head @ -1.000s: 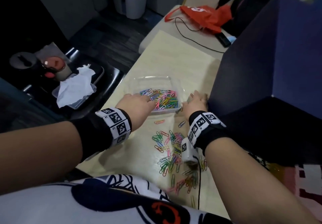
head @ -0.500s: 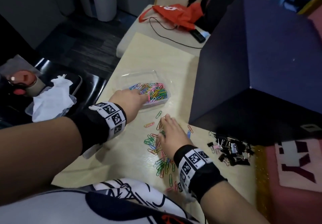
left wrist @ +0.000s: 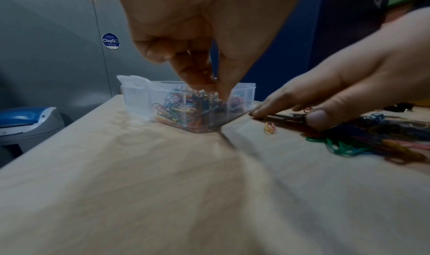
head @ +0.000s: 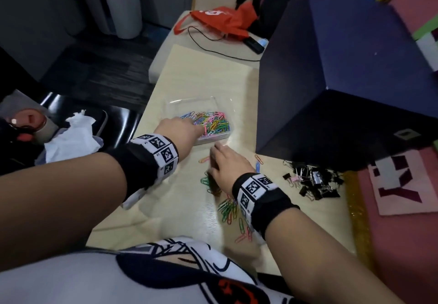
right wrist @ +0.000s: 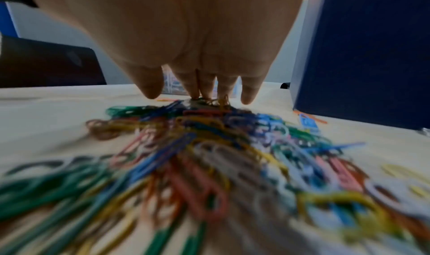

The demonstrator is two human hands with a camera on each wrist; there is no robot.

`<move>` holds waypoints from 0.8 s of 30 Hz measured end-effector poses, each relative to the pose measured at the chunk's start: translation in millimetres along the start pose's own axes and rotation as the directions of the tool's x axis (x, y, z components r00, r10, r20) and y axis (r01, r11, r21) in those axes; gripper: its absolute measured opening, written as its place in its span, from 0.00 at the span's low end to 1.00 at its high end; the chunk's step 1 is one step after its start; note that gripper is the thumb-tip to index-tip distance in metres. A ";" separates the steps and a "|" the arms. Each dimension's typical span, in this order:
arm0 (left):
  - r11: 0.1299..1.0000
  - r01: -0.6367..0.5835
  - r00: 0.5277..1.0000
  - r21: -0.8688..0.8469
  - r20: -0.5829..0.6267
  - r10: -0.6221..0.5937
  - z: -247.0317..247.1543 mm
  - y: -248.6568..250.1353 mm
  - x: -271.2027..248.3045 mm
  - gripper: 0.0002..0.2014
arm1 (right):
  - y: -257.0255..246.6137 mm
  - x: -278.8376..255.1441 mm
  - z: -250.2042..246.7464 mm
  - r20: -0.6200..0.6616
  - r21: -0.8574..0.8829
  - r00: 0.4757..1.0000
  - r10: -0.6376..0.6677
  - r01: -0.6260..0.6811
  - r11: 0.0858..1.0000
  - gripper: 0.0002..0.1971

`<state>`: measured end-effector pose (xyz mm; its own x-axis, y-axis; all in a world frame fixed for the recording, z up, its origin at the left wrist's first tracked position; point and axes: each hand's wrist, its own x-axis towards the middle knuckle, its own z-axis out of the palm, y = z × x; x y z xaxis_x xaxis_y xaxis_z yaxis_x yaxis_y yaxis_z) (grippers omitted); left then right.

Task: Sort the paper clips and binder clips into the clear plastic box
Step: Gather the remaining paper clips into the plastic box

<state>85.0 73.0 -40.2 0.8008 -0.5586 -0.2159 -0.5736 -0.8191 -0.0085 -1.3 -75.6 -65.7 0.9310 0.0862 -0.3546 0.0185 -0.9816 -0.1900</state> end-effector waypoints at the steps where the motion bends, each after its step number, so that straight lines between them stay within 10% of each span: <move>1: 1.000 -0.001 1.000 0.008 -0.009 0.001 0.9 -1.0 -1.4 0.10 | -0.2 -6.3 4.1 -0.012 -0.016 1.000 -0.005 0.005 1.000 0.29; 7: 0.999 -0.012 0.999 -0.042 -0.033 0.010 3.0 5.6 -9.3 0.11 | 4.9 -49.5 15.2 0.005 0.047 0.998 -0.063 0.063 0.997 0.20; 12: 0.993 -0.100 0.993 -0.063 -0.069 0.096 3.1 31.7 -16.5 0.16 | 43.5 -42.3 -8.7 -0.126 0.285 0.949 0.289 -0.245 0.927 0.20; 17: 0.984 -0.171 0.983 0.039 0.076 0.168 19.8 54.1 -20.4 0.11 | 57.6 -56.8 6.8 0.081 0.223 0.958 0.275 -0.286 0.932 0.26; 24: 0.962 -0.264 0.911 -0.074 0.308 0.274 24.3 60.3 -21.6 0.18 | 46.9 -92.7 7.9 0.011 0.328 0.947 0.320 -0.306 0.894 0.26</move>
<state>28.9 38.9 -59.8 0.5196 -0.6930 -0.4998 -0.7501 -0.6501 0.1214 -89.6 -128.3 -49.0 0.8838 -0.2307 -0.4069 -0.3879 -0.8476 -0.3620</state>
